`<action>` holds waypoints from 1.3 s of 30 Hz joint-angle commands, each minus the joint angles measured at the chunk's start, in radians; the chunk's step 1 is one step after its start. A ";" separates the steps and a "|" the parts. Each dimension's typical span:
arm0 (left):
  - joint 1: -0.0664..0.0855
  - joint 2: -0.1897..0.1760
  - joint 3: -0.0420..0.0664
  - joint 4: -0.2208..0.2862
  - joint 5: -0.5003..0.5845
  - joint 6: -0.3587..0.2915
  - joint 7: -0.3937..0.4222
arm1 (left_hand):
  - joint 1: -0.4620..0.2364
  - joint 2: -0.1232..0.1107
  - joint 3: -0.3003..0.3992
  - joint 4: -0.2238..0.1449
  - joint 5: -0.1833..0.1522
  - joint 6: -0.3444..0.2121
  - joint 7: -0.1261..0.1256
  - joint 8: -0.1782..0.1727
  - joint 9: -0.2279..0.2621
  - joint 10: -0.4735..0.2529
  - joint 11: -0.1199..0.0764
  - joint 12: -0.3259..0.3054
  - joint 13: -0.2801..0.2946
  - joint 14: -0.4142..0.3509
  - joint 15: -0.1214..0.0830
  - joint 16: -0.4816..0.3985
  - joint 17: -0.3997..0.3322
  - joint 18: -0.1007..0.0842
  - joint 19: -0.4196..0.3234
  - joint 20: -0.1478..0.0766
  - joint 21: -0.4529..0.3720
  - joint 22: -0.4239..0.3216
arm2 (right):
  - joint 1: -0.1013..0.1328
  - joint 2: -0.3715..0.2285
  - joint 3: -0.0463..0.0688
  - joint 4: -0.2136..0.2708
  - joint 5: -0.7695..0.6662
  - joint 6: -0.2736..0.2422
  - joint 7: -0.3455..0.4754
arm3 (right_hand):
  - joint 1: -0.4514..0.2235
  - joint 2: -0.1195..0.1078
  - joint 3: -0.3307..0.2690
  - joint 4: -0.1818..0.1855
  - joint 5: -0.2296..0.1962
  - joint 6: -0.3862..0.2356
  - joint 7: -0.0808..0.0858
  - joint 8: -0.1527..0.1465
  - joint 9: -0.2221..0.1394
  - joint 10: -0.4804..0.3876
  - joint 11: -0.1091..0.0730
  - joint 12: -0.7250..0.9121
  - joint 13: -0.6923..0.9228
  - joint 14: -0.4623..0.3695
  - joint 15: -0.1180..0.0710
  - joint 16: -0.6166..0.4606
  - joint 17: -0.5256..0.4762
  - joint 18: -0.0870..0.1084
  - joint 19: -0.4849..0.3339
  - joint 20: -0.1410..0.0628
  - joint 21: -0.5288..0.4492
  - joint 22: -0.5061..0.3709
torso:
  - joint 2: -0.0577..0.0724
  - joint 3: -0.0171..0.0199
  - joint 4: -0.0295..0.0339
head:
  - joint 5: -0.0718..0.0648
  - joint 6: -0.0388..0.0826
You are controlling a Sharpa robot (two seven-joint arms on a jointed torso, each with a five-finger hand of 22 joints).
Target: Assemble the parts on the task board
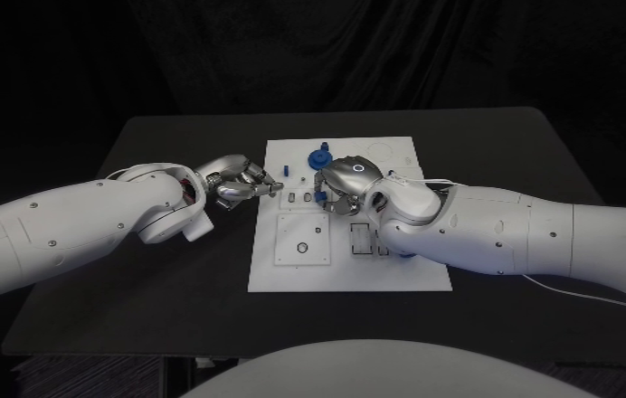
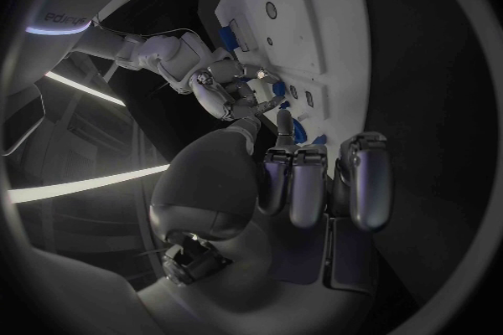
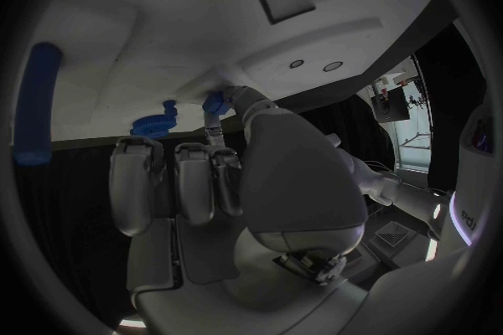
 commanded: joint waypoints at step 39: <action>-0.020 0.055 0.001 -0.005 0.080 0.069 0.120 | 0.054 0.029 -0.084 0.009 -0.043 -0.018 0.068 -0.191 -0.379 0.076 0.066 -0.026 0.246 0.102 0.068 0.001 0.261 0.012 -0.077 0.062 -0.065 0.054 | -0.003 -0.016 0.002 0.080 0.082 -0.231 0.181 | -0.022 0.008 -0.006 -0.001 -0.042 0.038 -0.046 0.013 0.101 0.105 -0.008 0.003 0.263 0.085 -0.011 0.005 0.171 -0.014 0.062 -0.009 0.007 0.231 | -0.002 -0.0013 -0.0009 | 0.013 0.000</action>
